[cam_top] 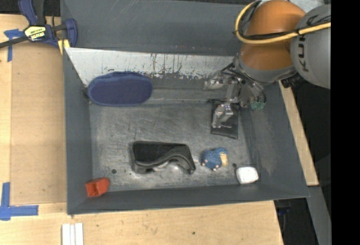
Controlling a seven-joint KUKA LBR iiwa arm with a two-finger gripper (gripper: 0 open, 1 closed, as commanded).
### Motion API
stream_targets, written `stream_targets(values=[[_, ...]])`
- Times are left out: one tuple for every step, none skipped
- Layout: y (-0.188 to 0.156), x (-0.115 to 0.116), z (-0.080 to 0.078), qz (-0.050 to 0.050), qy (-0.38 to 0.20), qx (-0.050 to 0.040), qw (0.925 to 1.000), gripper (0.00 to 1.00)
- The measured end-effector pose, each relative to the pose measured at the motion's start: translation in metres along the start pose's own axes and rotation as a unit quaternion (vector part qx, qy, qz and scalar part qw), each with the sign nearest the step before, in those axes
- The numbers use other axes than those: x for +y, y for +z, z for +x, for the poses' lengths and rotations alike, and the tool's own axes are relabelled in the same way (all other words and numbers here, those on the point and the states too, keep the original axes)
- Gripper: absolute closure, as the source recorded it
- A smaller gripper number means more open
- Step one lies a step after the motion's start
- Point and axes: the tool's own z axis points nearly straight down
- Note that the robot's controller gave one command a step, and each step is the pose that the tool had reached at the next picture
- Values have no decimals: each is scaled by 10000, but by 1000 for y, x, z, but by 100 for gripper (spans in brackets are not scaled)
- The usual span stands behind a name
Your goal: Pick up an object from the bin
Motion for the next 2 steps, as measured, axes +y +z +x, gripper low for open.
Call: stream_targets(values=[[45, -78, 132, -12, -1173, 39, 9931, 0], [75, -54, 114, -3, -681, 13, 9977, 0]])
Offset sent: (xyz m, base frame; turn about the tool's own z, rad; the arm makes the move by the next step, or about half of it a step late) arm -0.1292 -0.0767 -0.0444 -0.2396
